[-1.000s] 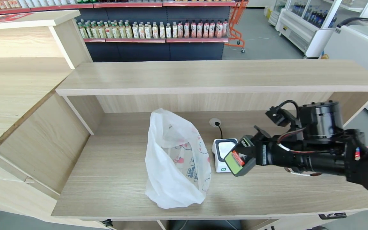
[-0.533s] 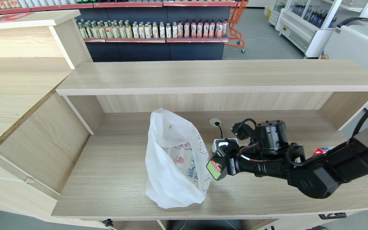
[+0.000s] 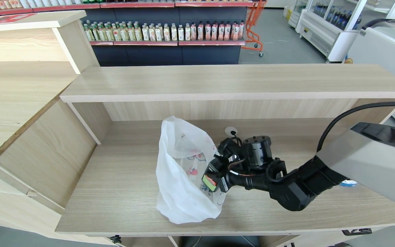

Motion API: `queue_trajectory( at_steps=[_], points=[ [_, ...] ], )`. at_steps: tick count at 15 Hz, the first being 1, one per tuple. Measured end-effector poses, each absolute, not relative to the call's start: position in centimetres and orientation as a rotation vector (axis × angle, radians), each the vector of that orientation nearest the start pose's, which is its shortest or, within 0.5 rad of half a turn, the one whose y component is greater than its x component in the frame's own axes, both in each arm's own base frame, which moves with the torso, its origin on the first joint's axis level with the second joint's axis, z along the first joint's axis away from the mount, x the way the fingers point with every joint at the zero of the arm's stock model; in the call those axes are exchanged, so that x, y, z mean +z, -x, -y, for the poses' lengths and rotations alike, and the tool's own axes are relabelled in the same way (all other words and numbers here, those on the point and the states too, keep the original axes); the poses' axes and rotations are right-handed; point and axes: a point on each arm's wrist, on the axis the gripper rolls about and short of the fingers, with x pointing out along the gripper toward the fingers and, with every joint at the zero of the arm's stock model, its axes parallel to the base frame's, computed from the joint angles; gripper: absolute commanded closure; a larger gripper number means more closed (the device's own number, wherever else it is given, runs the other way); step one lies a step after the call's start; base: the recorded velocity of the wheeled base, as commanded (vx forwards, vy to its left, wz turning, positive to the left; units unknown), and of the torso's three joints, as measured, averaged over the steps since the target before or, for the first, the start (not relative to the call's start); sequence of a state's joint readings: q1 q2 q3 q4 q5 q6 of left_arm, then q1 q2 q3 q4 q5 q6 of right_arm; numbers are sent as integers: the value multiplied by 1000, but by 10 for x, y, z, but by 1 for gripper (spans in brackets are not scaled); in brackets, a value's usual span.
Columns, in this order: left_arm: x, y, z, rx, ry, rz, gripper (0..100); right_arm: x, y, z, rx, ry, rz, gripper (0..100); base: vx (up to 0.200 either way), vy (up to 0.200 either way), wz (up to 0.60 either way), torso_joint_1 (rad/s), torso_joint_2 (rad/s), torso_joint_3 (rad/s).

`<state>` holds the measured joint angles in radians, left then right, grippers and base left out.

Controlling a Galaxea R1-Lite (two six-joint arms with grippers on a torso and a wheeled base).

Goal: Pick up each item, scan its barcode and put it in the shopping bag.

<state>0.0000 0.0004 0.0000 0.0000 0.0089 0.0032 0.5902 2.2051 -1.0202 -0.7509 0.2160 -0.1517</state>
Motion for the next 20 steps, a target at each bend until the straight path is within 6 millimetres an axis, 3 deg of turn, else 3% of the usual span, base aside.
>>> queue_trajectory(
  at_steps=[5,8,13,15,20],
  points=[
    [75,23,0,8,-3,0,0,67,-336,-237,859,104,-412,0,0,0,0,0,0,0],
    [75,23,0,8,-3,0,0,82,-334,-223,794,-100,-481,0,0,0,0,0,0,0],
    [75,23,0,8,-3,0,0,107,-318,-170,660,-279,-532,0,0,0,0,0,0,0],
    [75,23,0,8,-3,0,0,124,-303,-144,622,-267,-541,0,0,0,0,0,0,0],
    [75,23,0,8,-3,0,0,184,-225,-62,501,-226,-501,0,0,0,0,0,0,0]
  ],
)
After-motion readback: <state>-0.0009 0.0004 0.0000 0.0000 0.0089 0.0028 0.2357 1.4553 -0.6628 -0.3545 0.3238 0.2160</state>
